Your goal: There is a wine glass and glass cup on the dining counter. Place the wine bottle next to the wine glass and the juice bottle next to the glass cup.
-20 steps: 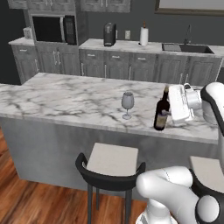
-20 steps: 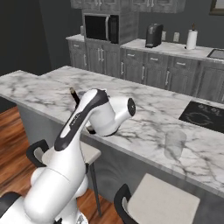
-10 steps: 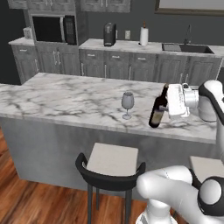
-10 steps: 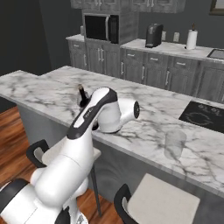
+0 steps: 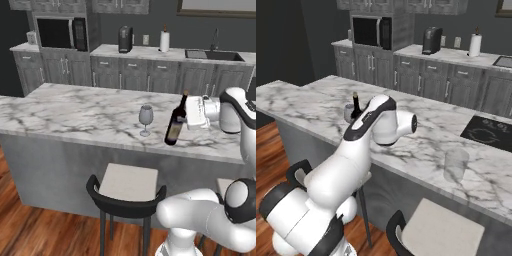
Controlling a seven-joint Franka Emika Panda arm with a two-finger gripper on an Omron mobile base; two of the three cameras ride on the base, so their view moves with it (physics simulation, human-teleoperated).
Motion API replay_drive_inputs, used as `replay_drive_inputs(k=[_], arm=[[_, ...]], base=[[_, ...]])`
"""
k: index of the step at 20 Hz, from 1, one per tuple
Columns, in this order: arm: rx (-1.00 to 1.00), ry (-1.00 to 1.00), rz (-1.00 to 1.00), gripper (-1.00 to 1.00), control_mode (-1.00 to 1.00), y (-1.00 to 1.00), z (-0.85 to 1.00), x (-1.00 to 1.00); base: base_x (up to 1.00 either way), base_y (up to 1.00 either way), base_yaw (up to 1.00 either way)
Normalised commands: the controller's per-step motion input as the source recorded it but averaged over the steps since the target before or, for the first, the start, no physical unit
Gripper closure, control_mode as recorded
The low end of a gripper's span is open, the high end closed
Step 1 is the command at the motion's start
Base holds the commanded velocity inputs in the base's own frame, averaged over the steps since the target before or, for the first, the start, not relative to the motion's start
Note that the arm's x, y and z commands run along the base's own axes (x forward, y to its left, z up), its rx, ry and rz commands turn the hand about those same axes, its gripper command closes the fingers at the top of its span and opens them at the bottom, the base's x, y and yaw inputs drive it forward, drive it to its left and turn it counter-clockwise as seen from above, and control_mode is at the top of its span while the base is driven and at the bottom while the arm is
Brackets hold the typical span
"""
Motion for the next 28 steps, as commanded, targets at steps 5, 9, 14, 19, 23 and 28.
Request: replay_drive_inputs(k=[5, 9, 14, 19, 23, 28], arm=[[0.07, 0.08, 0.0, 1.0, -1.0, 0.0, -0.08, 0.29], [0.02, 0.0, 0.0, 1.0, -1.0, 0.0, -0.1, 0.3], [-0.03, 0.0, 0.0, 1.0, -1.0, 0.0, -0.09, 0.4], [-0.03, 0.0, 0.0, 1.0, -1.0, 0.0, -0.1, 0.42], [0.0, 0.0, 0.0, 1.0, -1.0, 0.0, -0.13, 0.41], [0.0, 0.0, 0.0, 1.0, -1.0, 0.0, -0.21, 0.37]], base=[[0.0, 0.0, 0.0], [0.0, 0.0, 0.0], [0.0, 0.0, 0.0], [0.0, 0.0, 0.0], [0.0, 0.0, 0.0], [0.0, 0.0, 0.0]])
